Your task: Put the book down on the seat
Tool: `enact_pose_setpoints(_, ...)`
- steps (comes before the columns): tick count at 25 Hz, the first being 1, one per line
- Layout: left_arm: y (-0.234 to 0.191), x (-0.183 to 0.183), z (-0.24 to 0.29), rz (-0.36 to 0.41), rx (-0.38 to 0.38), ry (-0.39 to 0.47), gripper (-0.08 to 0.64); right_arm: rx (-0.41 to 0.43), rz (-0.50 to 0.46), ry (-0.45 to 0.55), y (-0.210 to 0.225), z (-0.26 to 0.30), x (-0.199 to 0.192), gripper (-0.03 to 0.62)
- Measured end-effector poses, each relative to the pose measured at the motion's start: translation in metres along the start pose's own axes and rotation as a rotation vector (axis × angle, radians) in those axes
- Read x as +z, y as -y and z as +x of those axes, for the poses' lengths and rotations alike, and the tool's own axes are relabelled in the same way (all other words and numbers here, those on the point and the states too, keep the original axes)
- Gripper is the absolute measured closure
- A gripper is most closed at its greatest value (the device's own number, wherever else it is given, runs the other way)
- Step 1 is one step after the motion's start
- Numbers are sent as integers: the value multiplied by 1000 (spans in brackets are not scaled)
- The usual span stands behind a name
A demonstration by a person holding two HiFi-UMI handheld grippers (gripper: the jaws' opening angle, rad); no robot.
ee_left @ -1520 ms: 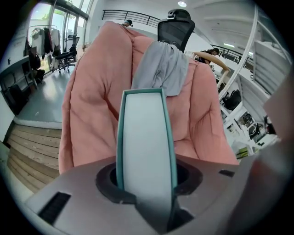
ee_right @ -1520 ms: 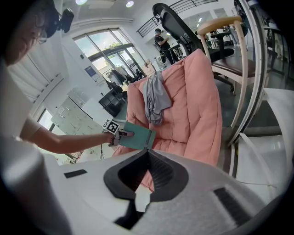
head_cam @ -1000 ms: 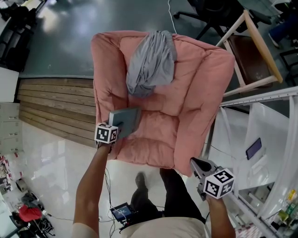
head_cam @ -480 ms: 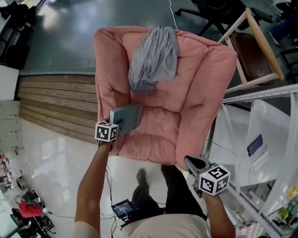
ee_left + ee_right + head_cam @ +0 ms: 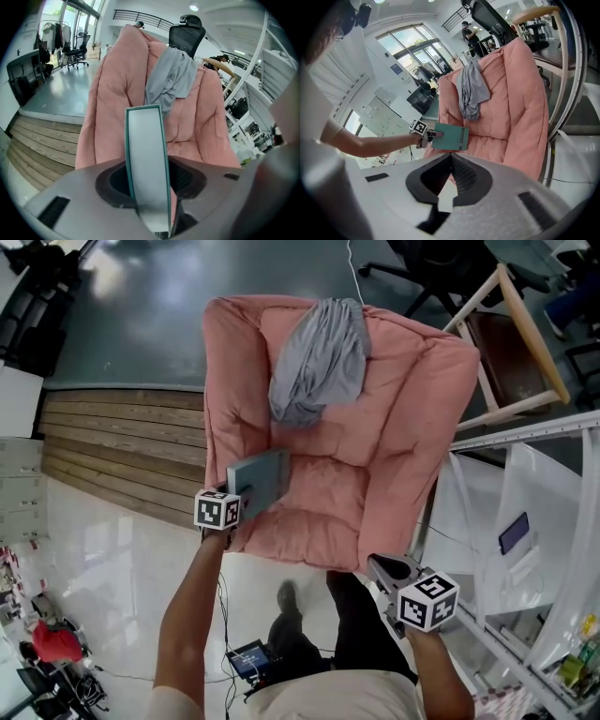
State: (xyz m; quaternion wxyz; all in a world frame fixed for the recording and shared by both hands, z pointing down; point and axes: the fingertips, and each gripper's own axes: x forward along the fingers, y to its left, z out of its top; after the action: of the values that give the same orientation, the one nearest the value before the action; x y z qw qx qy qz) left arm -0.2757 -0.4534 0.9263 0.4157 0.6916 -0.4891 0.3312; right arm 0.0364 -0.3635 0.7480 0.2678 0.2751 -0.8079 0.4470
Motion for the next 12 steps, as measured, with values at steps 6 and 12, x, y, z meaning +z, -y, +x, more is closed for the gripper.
enact_pose_setpoints(6,8,-9,-23,-10,-12,-8,398,16,-21,14,-20,-5,6,598)
enact_pose_setpoints(12,9,-10,-27,-26,-52,-25,333,21,-40,17,-24,-9,8,598)
